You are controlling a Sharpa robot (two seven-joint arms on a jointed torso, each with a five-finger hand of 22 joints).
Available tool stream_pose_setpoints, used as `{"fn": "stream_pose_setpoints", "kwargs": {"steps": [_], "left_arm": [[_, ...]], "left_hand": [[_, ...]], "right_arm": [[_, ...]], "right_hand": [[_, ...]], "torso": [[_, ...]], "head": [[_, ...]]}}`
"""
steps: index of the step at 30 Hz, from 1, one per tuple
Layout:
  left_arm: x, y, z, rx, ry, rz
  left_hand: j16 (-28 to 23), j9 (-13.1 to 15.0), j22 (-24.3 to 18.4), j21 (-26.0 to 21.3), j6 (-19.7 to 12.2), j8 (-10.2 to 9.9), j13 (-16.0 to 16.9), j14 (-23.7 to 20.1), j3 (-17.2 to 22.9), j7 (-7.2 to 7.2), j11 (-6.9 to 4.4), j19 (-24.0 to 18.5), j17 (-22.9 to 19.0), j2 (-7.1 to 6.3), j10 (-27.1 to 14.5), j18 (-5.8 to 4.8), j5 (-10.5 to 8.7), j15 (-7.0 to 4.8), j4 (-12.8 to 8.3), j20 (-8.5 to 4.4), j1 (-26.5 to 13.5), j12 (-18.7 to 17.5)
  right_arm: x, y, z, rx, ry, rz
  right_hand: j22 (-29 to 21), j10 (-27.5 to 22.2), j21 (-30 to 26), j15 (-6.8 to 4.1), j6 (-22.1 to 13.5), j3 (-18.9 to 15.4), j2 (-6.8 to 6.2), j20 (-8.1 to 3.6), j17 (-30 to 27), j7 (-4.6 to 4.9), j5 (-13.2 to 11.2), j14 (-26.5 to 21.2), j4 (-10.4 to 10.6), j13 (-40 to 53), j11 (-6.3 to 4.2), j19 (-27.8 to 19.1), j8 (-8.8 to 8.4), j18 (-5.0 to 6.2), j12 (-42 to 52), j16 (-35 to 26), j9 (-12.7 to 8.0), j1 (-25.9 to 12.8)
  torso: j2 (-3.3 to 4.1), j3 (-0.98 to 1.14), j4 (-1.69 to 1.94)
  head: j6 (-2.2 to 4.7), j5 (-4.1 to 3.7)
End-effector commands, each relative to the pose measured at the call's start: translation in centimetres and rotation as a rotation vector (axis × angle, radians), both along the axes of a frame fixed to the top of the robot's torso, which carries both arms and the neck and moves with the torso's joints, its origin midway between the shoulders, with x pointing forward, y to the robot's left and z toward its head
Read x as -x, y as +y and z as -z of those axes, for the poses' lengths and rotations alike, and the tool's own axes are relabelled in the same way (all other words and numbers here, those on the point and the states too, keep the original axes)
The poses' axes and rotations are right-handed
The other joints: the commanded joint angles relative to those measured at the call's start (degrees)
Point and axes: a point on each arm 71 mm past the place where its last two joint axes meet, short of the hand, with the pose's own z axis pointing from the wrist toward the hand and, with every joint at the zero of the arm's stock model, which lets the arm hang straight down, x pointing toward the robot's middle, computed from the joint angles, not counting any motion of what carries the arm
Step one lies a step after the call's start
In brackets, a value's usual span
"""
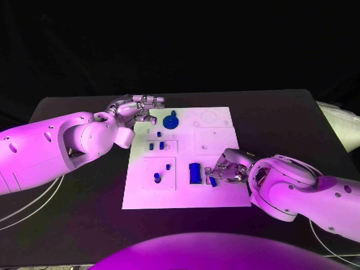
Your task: Assemble the parts on the task board
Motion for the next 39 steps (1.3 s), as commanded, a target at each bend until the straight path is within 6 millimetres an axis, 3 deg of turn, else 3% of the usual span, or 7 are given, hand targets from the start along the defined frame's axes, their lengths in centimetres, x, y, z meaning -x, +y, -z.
{"fn": "stream_pose_setpoints", "kwargs": {"steps": [1,14,25,29,36,39], "left_arm": [[0.08,-0.25,-0.11,0.008,-0.005,0.019],[0.11,-0.27,-0.1,0.007,-0.003,0.022],[0.14,-0.29,-0.1,0.007,-0.001,0.025],[0.15,-0.28,-0.1,0.007,0.0,0.027],[0.17,-0.21,-0.08,0.004,0.002,0.03],[0.16,-0.15,-0.07,0.003,0.002,0.029]], "left_hand": [[0.04,0.02,-0.06,-0.25,-0.26,0.38,0.09,-0.51,0.0,0.07,-0.1,-0.34,-0.06,0.5,-0.44,1.0,0.29,-0.06,-0.34,0.13,-0.2,0.29],[0.04,0.02,-0.06,-0.25,-0.26,0.38,0.09,-0.51,0.0,0.07,-0.1,-0.34,-0.06,0.5,-0.44,1.0,0.29,-0.06,-0.34,0.13,-0.2,0.29],[0.0,0.02,-0.06,-0.26,-0.28,0.4,0.09,-0.56,0.02,0.07,-0.1,-0.34,-0.19,0.53,-0.49,1.0,0.3,-0.06,-0.38,0.13,-0.18,0.34],[0.0,0.02,-0.06,-0.26,-0.28,0.4,0.09,-0.56,0.02,0.07,-0.1,-0.34,-0.19,0.53,-0.49,1.0,0.3,-0.06,-0.38,0.13,-0.18,0.34],[0.0,0.02,-0.06,-0.26,-0.28,0.4,0.09,-0.56,0.02,0.07,-0.1,-0.34,-0.19,0.53,-0.49,1.0,0.3,-0.06,-0.38,0.13,-0.18,0.34],[-0.05,0.02,-0.07,-0.27,-0.28,0.42,0.09,-0.62,0.04,0.07,-0.1,-0.35,-0.31,0.56,-0.52,1.01,0.3,-0.06,-0.4,0.13,-0.18,0.38]], "right_arm": [[-0.05,-0.02,0.06,0.015,-0.016,-0.009],[-0.08,0.4,-0.12,-0.018,-0.02,0.004],[-0.19,0.42,-0.03,-0.012,-0.013,0.0],[-0.19,0.41,-0.05,-0.01,-0.013,-0.001],[0.05,-0.02,-0.44,-0.013,-0.032,-0.003],[0.23,-0.32,-0.51,-0.006,-0.027,-0.013]], "right_hand": [[0.21,0.14,0.37,-0.19,-0.23,1.57,0.32,-0.16,9.78,-0.34,-0.28,4.91,-1.91,0.07,-0.3,0.39,0.18,-0.61,-0.14,0.28,0.05,1.51],[0.67,0.78,0.66,-0.02,0.26,3.09,1.76,0.02,10.37,-0.21,0.17,5.02,0.58,0.93,-0.14,0.57,0.36,-0.7,0.59,0.68,0.25,-2.49],[0.74,0.89,0.71,0.0,0.34,3.18,1.4,0.04,10.46,-0.18,0.14,5.04,1.38,1.12,-0.12,0.59,0.36,-0.71,0.61,0.73,0.3,-3.93],[0.76,0.87,0.72,0.02,0.36,2.74,0.36,0.06,10.41,-0.16,0.07,5.02,1.84,1.15,-0.09,0.59,0.36,-0.71,0.4,0.69,0.33,-5.02],[0.55,0.73,0.55,0.14,0.45,-2.16,-5.54,0.14,10.16,-0.02,1.08,4.96,3.26,1.17,0.05,0.45,0.41,-0.65,-0.22,0.49,0.49,-8.76],[0.38,0.57,0.42,0.13,0.33,-3.84,-7.0,0.13,9.96,-0.02,0.57,4.91,3.12,1.04,0.05,0.35,0.37,-0.61,-0.71,0.34,0.53,-8.8]], "torso": [[0.03,0.01,-0.02],[0.04,0.01,-0.01],[-0.03,-0.01,-0.02],[-0.02,0.0,-0.03],[0.0,0.05,-0.05],[-0.05,0.06,-0.14]], "head": [[-0.05,0.06],[-0.08,0.18],[-0.11,0.35],[-0.11,0.37],[-0.07,0.31],[-0.02,0.3]]}}
